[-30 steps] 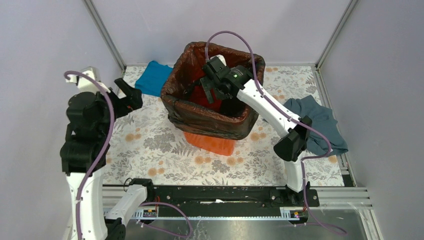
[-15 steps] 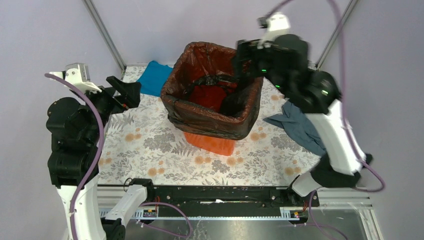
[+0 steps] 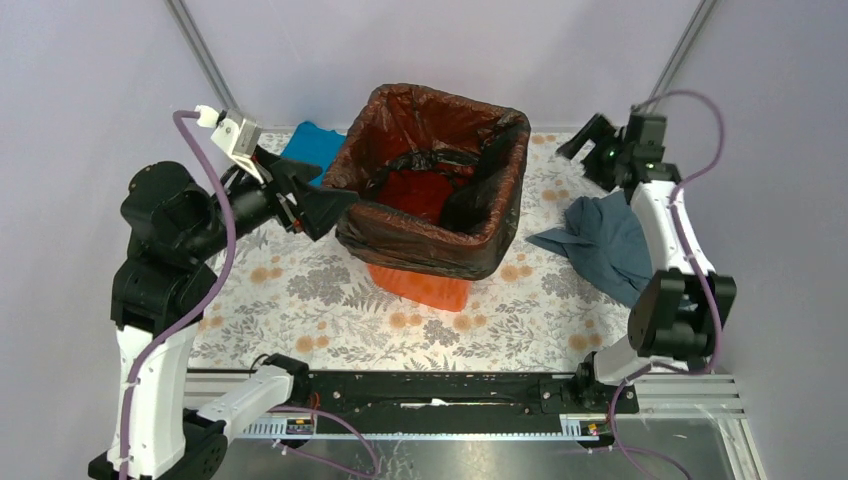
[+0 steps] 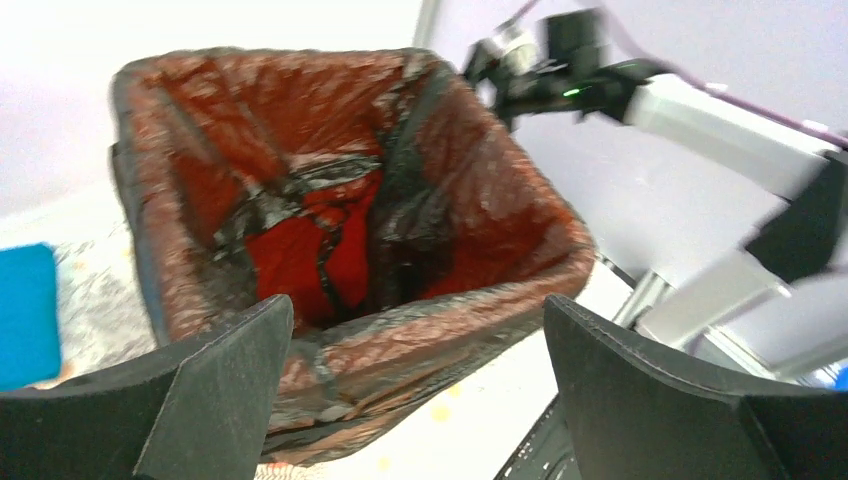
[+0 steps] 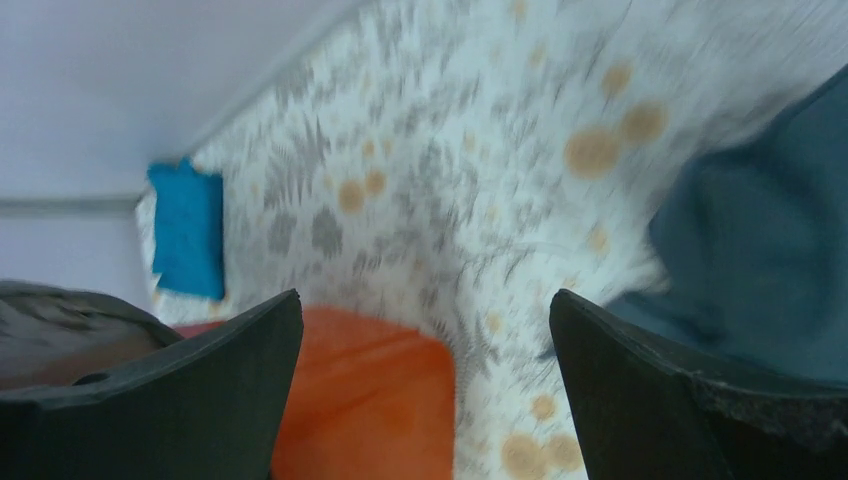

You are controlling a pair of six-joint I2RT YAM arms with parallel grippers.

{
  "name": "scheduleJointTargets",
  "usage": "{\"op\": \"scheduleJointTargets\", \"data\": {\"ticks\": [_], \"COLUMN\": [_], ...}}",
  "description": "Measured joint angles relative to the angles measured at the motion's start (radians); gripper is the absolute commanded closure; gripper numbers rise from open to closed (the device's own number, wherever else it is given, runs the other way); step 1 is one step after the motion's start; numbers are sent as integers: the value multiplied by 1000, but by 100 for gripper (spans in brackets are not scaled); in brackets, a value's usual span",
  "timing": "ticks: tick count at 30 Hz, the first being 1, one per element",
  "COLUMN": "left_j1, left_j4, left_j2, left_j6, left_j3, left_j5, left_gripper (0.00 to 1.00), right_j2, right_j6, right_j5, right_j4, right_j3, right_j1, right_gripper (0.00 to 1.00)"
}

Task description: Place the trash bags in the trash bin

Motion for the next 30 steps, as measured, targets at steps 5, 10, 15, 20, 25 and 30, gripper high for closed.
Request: {"op": "scheduleJointTargets", "data": {"ticks": [5,10,15,20,25,30], "left_j1": [-26,-27,-27,-27,-27,-27], "left_j4": [26,80,261,396,422,415], "left_j2": [-38,-83,-150,-167,-177,-192], "left_j6": [14,-2,-111,-218,-241,-241], "left_j3": [4,-6,-153,-243,-248,-234], "left_j5": [109,187,266,322,328,325], "left_gripper": [1,1,1,1,1,1], "right_j2": [117,210,219,255,258,258], "right_j6": [185,393,588,738,874,1059], "right_j5": [-256,-414,-438,-439,-375,-261], "right_j4": [205,468,635,739,859,932], "right_j3": [-240,-351,-476,-528,-603,-690], "right_j1": [-3,9,47,172,271,377], "right_gripper": [0,0,2,3,5,5]}}
